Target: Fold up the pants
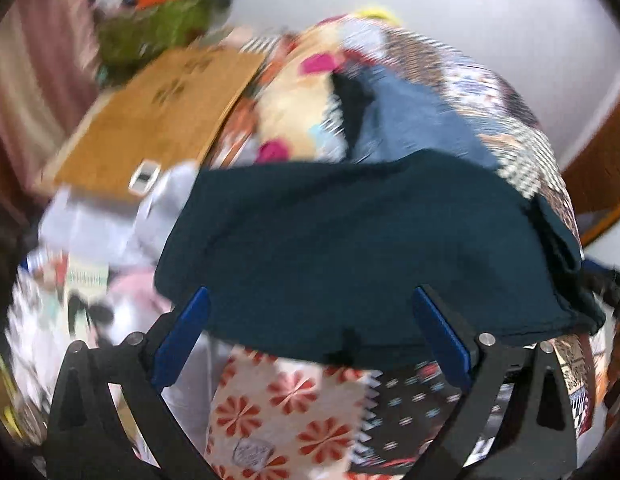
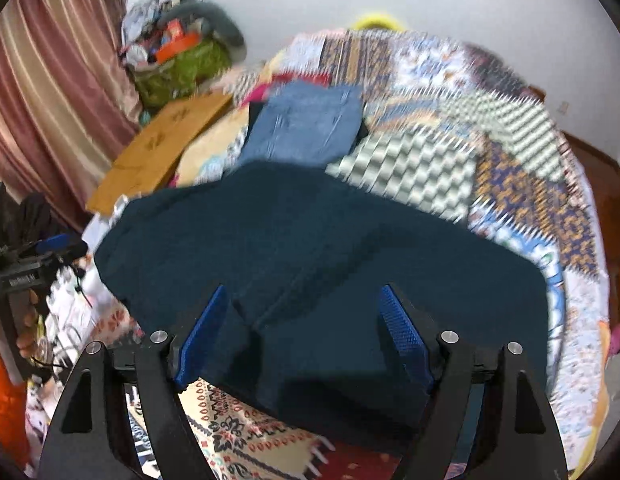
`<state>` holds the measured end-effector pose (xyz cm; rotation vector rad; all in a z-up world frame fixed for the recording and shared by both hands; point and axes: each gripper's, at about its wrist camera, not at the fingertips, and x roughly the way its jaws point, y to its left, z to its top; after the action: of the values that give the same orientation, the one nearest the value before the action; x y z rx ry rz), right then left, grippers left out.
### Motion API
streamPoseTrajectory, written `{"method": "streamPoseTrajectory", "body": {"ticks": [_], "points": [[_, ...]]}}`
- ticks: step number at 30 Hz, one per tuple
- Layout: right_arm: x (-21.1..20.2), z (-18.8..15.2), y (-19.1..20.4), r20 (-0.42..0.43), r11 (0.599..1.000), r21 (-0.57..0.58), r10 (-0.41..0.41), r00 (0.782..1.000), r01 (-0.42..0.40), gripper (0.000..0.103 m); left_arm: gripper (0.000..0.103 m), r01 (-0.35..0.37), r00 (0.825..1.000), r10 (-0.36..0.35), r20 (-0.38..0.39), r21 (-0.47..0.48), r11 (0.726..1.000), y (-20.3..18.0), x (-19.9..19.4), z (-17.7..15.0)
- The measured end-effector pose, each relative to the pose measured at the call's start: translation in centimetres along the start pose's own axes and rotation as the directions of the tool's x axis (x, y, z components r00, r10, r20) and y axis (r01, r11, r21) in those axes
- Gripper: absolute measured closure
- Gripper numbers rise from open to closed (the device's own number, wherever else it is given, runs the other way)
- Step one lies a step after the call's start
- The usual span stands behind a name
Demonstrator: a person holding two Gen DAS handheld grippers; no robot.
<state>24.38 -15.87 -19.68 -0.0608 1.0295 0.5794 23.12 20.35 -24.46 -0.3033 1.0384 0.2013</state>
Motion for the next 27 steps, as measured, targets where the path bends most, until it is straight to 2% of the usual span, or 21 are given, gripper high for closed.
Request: {"method": "streamPoseTrajectory", "body": {"ticks": [3, 5, 7, 9, 10, 12, 17, 20, 25, 26, 27], "points": [[1.1, -1.0, 0.6, -0.064, 1.0, -0.028, -0.009, 0.998, 0.007, 0.027, 0.002, 0.043, 0.996, -0.052, -0.076, -0.113, 0.993, 2.9, 1.8, -1.1], [1.2, -1.6, 1.5, -0.05, 0.994, -0.096, -0.057, 0.997, 0.052, 0.027, 0.002, 0.101, 0.984, -0.124, -0.131, -0.167, 0.981, 3.9, 3.2, -2.2], [1.1, -1.8, 1.9, -0.044, 0.989, -0.128, -0.082, 0.996, 0.076, 0.027, 0.002, 0.136, 0.97, -0.174, -0.171, -0.212, 0.968, 4.4, 4.4, -3.1], [0.9, -1.8, 1.8, -0.046, 0.99, -0.121, -0.08, 0.996, 0.074, 0.027, 0.002, 0.186, 0.945, -0.247, -0.214, -0.27, 0.945, 4.5, 5.7, -3.9], [1.0, -1.7, 1.7, -0.049, 0.991, -0.113, -0.074, 0.996, 0.068, 0.026, 0.003, 0.22, 0.928, -0.296, -0.226, -0.307, 0.926, 4.7, 6.5, -4.4], [1.0, -1.7, 1.5, -0.051, 0.994, -0.098, -0.061, 0.997, 0.056, 0.026, 0.01, 0.262, 0.904, -0.353, -0.24, -0.341, 0.903, 4.6, 7.2, -5.0], [1.2, -1.6, 1.8, -0.046, 0.993, -0.105, -0.067, 0.997, 0.062, 0.024, 0.01, 0.317, 0.883, -0.413, -0.223, -0.366, 0.875, 4.5, 8.5, -4.8], [1.3, -1.6, 1.7, -0.045, 0.993, -0.105, -0.058, 0.997, 0.053, 0.023, 0.01, 0.335, 0.877, -0.437, -0.201, -0.397, 0.855, 5.1, 9.3, -4.2], [1.5, -1.5, 1.6, -0.046, 0.993, -0.106, -0.055, 0.997, 0.049, 0.021, 0.011, 0.296, 0.899, -0.404, -0.171, -0.443, 0.846, 6.0, 10.8, -2.4], [1.5, -1.5, 1.6, -0.046, 0.993, -0.106, -0.054, 0.997, 0.049, 0.021, 0.018, 0.275, 0.907, -0.384, -0.17, -0.453, 0.848, 6.5, 11.1, -2.4], [1.5, -1.5, 1.7, -0.045, 0.993, -0.106, -0.054, 0.998, 0.049, 0.021, 0.029, 0.253, 0.916, -0.363, -0.172, -0.457, 0.853, 6.6, 11.3, -2.2]]}}
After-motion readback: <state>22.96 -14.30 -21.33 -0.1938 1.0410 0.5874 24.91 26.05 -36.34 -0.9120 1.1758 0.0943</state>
